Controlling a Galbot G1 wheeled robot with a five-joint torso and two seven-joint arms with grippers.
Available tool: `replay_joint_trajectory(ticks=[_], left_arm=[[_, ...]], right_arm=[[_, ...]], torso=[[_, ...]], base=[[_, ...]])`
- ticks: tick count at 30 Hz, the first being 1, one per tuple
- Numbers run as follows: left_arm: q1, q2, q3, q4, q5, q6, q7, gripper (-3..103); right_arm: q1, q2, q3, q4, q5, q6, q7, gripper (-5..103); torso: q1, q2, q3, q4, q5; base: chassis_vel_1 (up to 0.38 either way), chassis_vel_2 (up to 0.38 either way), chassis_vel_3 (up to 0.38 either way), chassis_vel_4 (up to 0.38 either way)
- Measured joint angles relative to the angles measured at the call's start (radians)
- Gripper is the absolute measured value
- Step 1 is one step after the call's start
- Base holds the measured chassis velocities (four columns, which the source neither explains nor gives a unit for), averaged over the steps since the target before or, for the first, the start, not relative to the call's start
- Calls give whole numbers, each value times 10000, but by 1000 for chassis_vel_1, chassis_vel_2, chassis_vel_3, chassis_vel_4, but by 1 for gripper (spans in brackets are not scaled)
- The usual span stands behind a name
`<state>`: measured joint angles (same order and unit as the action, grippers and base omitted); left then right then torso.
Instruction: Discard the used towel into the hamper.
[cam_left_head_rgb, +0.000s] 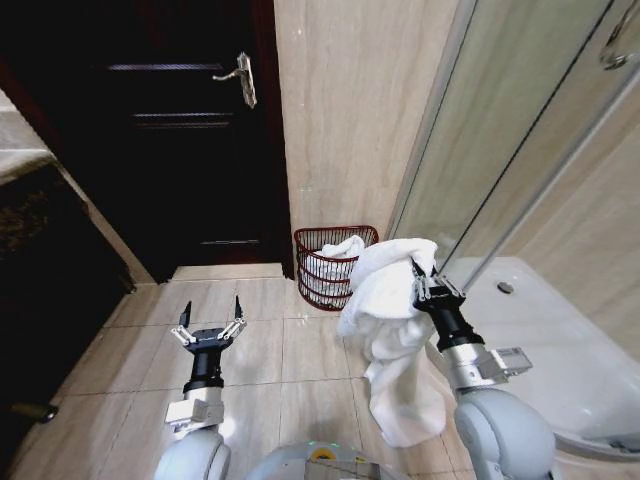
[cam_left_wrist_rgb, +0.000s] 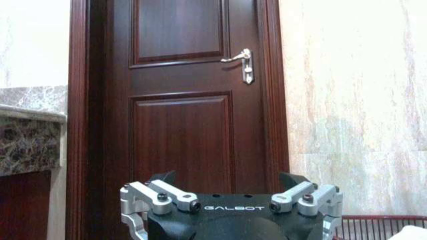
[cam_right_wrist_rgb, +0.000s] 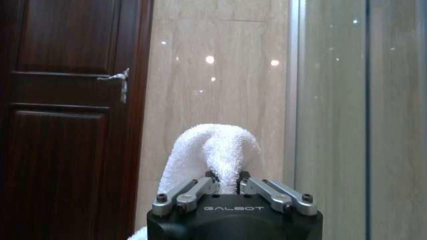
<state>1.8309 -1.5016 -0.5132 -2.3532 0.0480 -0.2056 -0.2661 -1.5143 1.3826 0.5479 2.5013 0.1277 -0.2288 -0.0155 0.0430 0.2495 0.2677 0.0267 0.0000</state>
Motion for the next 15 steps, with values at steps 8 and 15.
replay_joint_trajectory(ticks=[8, 15], left_arm=[[-62, 12, 46, 241, -107, -50, -21, 100], [-64, 123, -19, 232, -130, -32, 27, 100]], right_arm=[[-18, -154, 59, 2, 34, -23, -26, 12], [181, -81, 35, 2, -79, -137, -2, 12]], torso=[[86, 291, 208, -1, 0], [189, 587, 399, 0, 0]], base=[[0, 0, 0, 0], [0, 0, 0, 0]])
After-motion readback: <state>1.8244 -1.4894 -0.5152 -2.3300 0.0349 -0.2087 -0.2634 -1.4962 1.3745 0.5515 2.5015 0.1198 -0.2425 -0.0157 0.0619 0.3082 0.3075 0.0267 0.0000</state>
